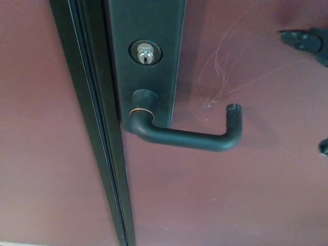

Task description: The robot walks towards the door handle and put its right hand on it and twist the handle

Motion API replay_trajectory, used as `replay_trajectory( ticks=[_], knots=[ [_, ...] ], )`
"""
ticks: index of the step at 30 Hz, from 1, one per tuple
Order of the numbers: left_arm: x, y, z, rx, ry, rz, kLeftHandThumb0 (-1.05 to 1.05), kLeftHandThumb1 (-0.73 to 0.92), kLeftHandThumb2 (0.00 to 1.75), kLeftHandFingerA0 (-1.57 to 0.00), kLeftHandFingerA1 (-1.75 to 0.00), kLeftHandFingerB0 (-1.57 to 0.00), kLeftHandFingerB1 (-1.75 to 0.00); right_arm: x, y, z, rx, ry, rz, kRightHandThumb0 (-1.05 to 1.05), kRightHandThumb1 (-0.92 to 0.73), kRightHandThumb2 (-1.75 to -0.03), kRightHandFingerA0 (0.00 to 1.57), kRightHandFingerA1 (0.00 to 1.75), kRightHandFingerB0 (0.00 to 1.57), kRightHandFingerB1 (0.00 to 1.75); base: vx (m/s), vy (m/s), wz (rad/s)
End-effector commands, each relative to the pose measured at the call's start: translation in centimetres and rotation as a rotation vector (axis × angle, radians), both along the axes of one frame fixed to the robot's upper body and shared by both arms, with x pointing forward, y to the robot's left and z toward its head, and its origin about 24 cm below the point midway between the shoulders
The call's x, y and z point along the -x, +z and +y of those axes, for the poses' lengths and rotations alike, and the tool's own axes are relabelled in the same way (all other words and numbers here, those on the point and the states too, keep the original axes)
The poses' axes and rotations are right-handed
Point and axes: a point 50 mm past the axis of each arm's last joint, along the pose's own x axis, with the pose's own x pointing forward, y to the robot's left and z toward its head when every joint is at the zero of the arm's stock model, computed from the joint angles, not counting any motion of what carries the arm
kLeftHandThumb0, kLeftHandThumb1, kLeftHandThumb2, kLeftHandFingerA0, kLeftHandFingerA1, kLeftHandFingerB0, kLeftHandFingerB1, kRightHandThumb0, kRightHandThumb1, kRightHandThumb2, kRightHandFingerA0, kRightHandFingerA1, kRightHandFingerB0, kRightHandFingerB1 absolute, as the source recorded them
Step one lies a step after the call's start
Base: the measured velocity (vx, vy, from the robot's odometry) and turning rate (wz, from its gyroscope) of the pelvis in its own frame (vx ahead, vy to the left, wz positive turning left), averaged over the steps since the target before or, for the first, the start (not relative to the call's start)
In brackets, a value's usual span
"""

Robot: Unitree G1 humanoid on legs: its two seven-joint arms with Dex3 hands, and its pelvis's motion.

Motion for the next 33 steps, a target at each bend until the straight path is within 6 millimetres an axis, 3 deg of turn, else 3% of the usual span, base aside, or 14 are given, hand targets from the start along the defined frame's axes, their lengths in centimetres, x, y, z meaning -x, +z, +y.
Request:
replay_trajectory(
  ticks=[1,5,7,10,15,16,18,19,20,21,24,25,26,33],
  knots=[
    [1.2,-0.6,0.2,0.011,0.012,0.051,-0.27,0.57,0.57,-0.77,-0.53,-0.60,-0.45,11.6,-4.7,-14.3,-0.686,-0.225,0.075,-0.81,-0.51,-0.86,0.00,0.05,0.05,0.13,0.00,0.000,0.00],
    [1.6,-0.7,0.3,0.014,0.016,0.052,-0.27,0.57,0.57,-0.77,-0.53,-0.60,-0.45,12.9,-7.6,-15.5,-0.773,-0.275,0.142,-0.79,-0.50,-0.86,0.00,0.07,0.06,0.16,0.00,0.000,0.00],
    [2.4,-1.1,0.3,0.013,0.027,0.062,-0.27,0.57,0.57,-0.77,-0.53,-0.59,-0.45,14.3,-12.6,-16.7,-0.842,-0.463,0.306,-0.77,-0.53,-0.66,0.05,0.20,0.09,0.22,0.00,0.000,0.00],
    [2.4,-1.1,0.3,0.012,0.027,0.062,-0.27,0.57,0.57,-0.77,-0.53,-0.59,-0.45,14.6,-13.6,-16.9,-0.860,-0.488,0.335,-0.77,-0.53,-0.66,0.05,0.20,0.09,0.22,0.00,0.000,0.00],
    [2.8,-1.4,0.1,0.026,0.030,0.067,-0.27,0.57,0.57,-0.78,-0.53,-0.59,-0.45,14.1,-20.0,-18.5,-1.076,-0.601,0.553,-0.73,-0.49,-0.85,0.04,0.24,0.08,0.25,0.00,0.000,0.00],
    [3.0,-1.5,0.1,0.031,0.031,0.071,-0.27,0.57,0.57,-0.78,-0.53,-0.59,-0.45,13.9,-21.6,-18.7,-1.106,-0.629,0.600,-0.71,-0.62,-0.58,0.05,0.26,0.09,0.25,0.00,0.000,0.00],
    [3.1,-1.5,0.2,0.032,0.032,0.072,-0.27,0.57,0.57,-0.78,-0.53,-0.59,-0.45,13.9,-22.4,-18.8,-1.116,-0.639,0.620,-0.71,-0.62,-0.58,0.05,0.26,0.09,0.25,0.00,0.000,0.00],
    [3.2,-1.5,0.2,0.039,0.037,0.073,-0.27,0.57,0.57,-0.77,-0.52,-0.59,-0.45,13.4,-24.4,-18.8,-1.156,-0.672,0.684,-0.73,-0.49,-0.85,0.04,0.27,0.08,0.25,0.00,0.000,0.00],
    [3.1,-1.5,0.2,0.041,0.040,0.073,-0.27,0.57,0.57,-0.77,-0.52,-0.59,-0.45,12.7,-26.4,-18.7,-1.160,-0.706,0.748,-0.71,-0.58,-0.61,0.09,0.23,0.10,0.20,0.00,0.000,0.00],
    [3.1,-1.5,0.2,0.039,0.038,0.076,-0.27,0.57,0.57,-0.77,-0.52,-0.58,-0.44,12.3,-27.4,-18.6,-1.151,-0.731,0.780,-0.71,-0.48,-0.86,0.00,0.28,0.12,0.26,0.00,0.000,0.00],
    [3.2,-1.5,0.2,0.038,0.038,0.077,-0.27,0.57,0.57,-0.77,-0.52,-0.58,-0.44,12.2,-27.9,-18.7,-1.145,-0.734,0.789,-0.71,-0.48,-0.86,0.00,0.28,0.12,0.26,0.00,0.000,0.00],
    [3.1,-1.5,0.2,0.036,0.044,0.074,-0.27,0.57,0.57,-0.77,-0.52,-0.58,-0.44,11.5,-29.3,-18.6,-1.145,-0.779,0.824,-0.54,-0.65,-0.63,0.06,0.26,0.07,0.22,0.00,0.000,0.00],
    [3.1,-1.6,0.1,0.037,0.048,0.073,-0.28,0.57,0.57,-0.77,-0.52,-0.58,-0.44,10.4,-31.5,-18.4,-1.136,-0.849,0.867,-0.73,-0.49,-0.83,0.04,0.34,0.09,0.28,0.00,0.000,0.00],
    [3.2,-1.7,0.0,0.039,0.048,0.076,-0.28,0.57,0.57,-0.77,-0.52,-0.58,-0.44,7.2,-38.2,-16.4,-1.015,-1.004,0.993,-0.75,-0.49,-0.86,0.05,0.41,0.04,0.29,0.00,0.000,0.00]
  ],
)
